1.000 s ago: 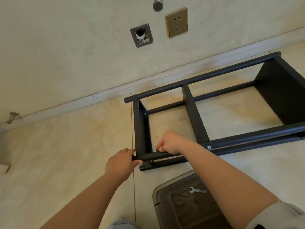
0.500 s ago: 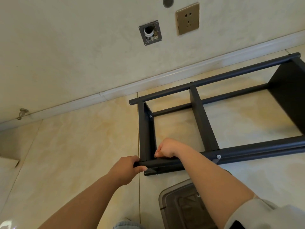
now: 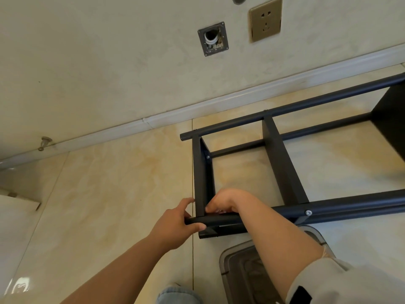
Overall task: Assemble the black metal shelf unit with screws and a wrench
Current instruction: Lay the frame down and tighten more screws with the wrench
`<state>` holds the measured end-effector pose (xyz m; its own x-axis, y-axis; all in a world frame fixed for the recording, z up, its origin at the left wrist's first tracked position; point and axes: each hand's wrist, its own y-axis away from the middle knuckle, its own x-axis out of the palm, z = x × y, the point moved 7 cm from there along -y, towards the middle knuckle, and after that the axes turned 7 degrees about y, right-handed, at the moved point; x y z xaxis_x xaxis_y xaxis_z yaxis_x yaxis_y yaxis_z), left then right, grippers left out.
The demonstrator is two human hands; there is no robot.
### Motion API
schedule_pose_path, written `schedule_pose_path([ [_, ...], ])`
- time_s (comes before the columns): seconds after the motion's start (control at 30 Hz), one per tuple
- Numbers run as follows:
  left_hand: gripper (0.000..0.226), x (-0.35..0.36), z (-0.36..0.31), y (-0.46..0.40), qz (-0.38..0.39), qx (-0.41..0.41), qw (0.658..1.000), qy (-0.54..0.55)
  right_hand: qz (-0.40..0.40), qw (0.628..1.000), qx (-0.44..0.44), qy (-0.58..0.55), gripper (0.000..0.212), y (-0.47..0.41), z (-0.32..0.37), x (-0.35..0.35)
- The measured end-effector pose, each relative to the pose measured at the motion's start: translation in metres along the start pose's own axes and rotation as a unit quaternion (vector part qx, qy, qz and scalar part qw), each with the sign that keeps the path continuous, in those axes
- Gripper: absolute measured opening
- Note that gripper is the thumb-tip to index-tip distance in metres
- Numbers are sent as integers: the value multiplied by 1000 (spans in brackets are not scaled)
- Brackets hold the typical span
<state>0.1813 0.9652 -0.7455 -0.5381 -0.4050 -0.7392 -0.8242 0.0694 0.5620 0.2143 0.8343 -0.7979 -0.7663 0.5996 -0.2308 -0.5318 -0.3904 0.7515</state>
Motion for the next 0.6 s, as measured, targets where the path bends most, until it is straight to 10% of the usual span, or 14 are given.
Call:
schedule_pose_path([
  [0.1, 91, 4, -1, 4, 7, 16, 1000, -13, 23, 1000, 7, 15, 33, -2, 0, 7],
  [0.6, 81, 20, 11, 2, 21, 22, 999, -17, 45, 998, 18, 31, 19, -13, -10, 23],
])
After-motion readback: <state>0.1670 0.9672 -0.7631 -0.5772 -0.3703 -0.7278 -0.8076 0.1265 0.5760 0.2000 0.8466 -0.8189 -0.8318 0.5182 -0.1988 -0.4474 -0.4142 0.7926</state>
